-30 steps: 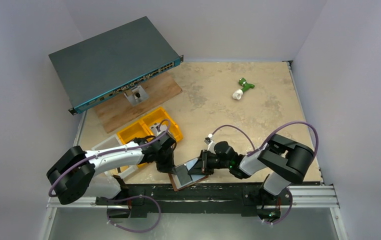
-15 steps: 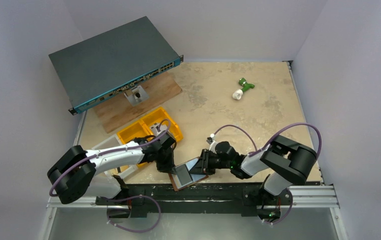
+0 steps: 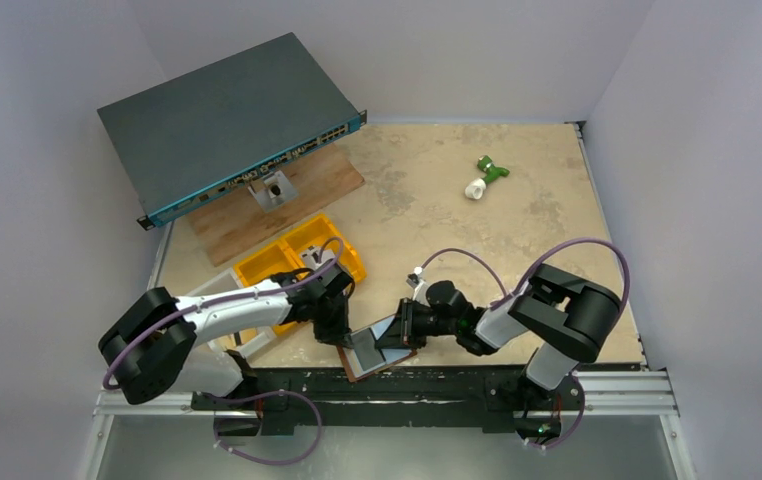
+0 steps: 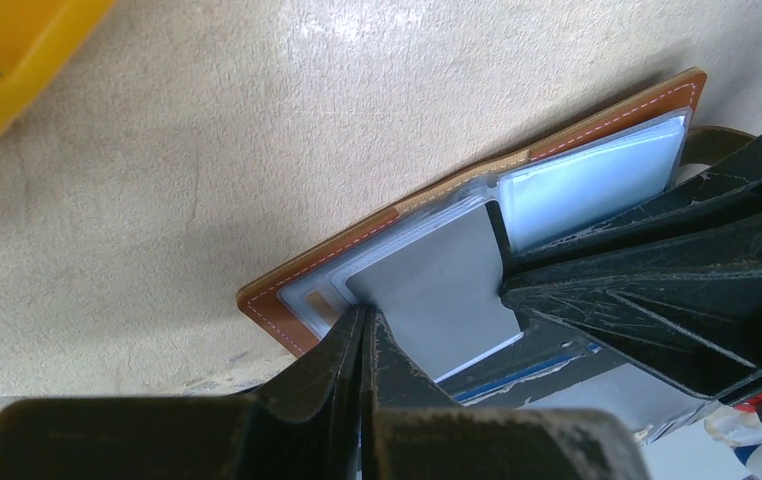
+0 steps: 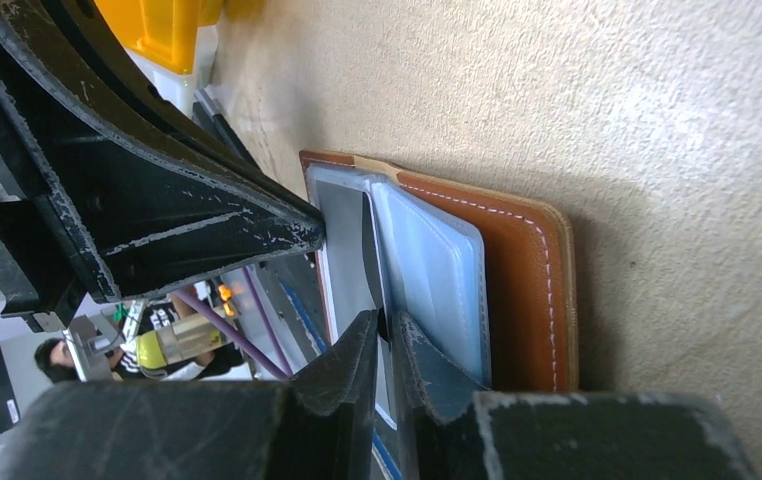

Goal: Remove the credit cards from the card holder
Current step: Remove the credit card from the card holder.

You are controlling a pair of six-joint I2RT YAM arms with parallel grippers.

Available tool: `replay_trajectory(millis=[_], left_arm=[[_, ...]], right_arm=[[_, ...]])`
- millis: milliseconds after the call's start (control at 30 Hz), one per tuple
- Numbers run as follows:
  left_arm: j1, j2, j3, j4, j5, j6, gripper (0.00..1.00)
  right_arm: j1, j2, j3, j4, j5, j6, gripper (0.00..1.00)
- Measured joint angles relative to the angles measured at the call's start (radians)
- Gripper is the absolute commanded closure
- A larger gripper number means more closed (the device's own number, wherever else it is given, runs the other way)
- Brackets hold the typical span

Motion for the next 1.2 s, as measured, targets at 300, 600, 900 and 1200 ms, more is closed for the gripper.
replay_trajectory(millis=[300, 600, 900, 1200], left_arm=[[0.003, 0.007, 0.008, -0.008, 0.003, 0.019, 1.00], [0.014, 0.002, 0.001, 0.005, 0.013, 0.024, 1.00], [0.019, -0.003, 0.001, 0.004, 0.011, 0.061, 1.00], [0.020, 0.017, 0.018, -0.005, 0.021, 0.093, 1.00]], right_arm=[[-0.001, 0.000, -0.009, 0.010, 0.005, 0.006, 1.00], [-0.001, -0.122, -0.102, -0.021, 0.093, 0.051, 1.00], [-0.001, -0.122, -0.089, -0.021, 0.097, 0.041, 0.75], [-0.001, -0.032, -0.031, 0.027, 0.041, 0.023, 0.82]])
